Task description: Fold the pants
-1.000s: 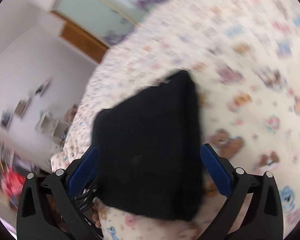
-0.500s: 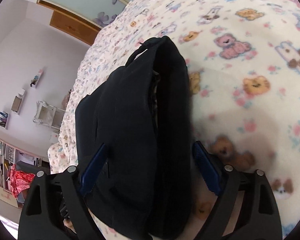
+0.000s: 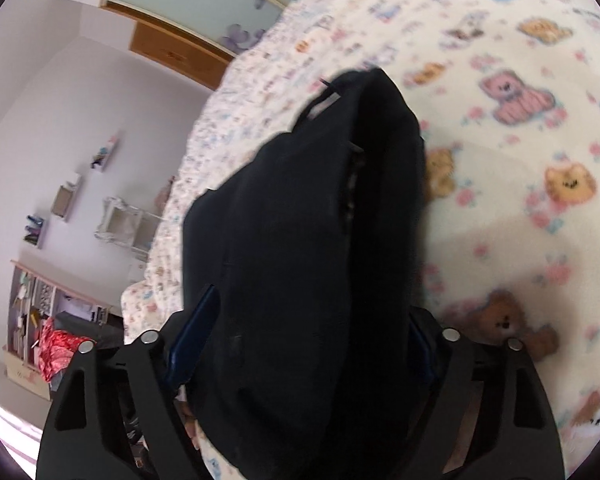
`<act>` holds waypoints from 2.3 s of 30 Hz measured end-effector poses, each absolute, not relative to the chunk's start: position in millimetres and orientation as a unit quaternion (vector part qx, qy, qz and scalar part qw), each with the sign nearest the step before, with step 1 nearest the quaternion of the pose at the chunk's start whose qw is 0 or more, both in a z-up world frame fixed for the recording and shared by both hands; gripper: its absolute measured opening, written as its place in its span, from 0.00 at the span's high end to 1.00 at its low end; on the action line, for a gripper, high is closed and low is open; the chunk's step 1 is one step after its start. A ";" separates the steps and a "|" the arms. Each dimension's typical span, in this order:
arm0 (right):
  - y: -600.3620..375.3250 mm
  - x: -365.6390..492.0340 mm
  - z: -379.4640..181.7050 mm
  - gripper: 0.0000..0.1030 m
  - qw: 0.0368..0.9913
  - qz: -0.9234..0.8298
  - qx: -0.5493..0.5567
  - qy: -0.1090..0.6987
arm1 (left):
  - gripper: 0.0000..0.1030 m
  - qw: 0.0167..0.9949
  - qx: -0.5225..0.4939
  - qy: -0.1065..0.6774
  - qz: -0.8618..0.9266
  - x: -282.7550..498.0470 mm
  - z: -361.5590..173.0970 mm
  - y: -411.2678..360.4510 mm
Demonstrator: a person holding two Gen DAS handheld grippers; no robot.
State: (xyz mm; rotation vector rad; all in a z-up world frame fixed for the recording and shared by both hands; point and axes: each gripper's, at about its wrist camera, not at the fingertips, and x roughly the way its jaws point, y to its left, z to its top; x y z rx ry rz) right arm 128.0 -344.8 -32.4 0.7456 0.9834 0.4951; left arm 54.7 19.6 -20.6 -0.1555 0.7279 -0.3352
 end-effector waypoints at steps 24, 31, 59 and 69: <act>-350.2 109.9 -16.9 0.63 0.770 0.305 0.406 0.387 | 0.18 0.781 -0.225 0.525 -0.251 185.1 5.8 114.6; -352.1 111.4 -21.3 0.63 0.768 0.299 0.408 0.392 | 0.17 0.769 -0.187 0.567 -0.227 197.6 -11.0 105.4; -361.6 107.0 -20.5 0.71 0.768 0.280 0.443 0.369 | 0.92 0.799 -0.244 0.490 -0.251 175.3 23.0 99.9; -378.4 145.5 14.2 0.71 0.786 0.285 0.448 0.318 | 0.92 0.837 -0.245 0.413 -0.262 199.0 73.8 69.6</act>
